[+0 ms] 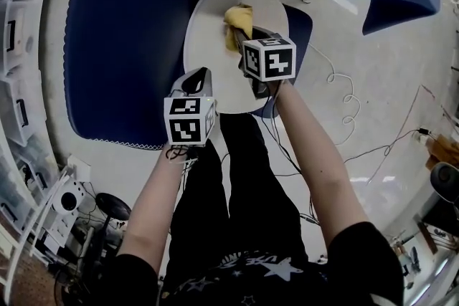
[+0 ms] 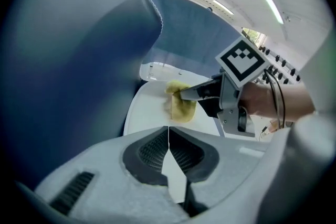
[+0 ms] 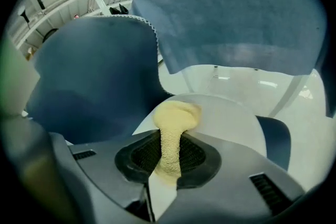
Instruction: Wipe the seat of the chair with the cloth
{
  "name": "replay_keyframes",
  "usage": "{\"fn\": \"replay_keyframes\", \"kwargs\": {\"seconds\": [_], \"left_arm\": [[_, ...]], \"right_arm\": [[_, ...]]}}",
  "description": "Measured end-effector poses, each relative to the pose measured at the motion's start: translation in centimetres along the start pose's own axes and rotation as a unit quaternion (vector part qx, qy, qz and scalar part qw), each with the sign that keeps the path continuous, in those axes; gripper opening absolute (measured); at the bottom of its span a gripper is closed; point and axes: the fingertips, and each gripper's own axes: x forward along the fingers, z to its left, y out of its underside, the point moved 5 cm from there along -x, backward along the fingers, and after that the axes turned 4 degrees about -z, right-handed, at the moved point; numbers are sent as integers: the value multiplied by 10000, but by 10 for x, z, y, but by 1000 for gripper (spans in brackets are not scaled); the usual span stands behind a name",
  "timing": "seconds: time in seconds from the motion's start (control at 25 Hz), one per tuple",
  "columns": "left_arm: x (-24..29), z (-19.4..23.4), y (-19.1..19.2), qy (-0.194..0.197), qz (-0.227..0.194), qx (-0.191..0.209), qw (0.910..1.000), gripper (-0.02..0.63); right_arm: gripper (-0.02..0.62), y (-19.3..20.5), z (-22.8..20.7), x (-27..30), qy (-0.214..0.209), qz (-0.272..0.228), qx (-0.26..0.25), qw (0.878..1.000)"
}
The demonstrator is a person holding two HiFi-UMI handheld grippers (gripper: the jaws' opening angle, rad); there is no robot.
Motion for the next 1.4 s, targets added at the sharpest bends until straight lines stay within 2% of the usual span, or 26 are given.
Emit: {"fn": "replay_keyframes", "kwargs": {"seconds": [0.28, 0.52, 0.64, 0.8, 1.4], "left_arm": [[-4, 12, 9, -240, 17, -469, 9986, 20], [-7, 21, 13, -332, 44, -665, 9972, 20], [-8, 24, 12, -372, 52, -643, 9972, 20], [-8, 23, 12, -372, 86, -586, 9976, 20], [-10, -18, 12, 37, 370, -73, 9993, 20]], "right_arm": [[71, -12, 49, 40, -701, 254, -673, 9949], [71, -2, 76, 60, -1038, 499, -916, 9891], [69, 4, 77, 64, -955, 575, -978, 9889], [71, 8, 66, 59, -796, 573, -811, 9919], [71, 44, -21, -5, 29, 610, -471, 9970]]}}
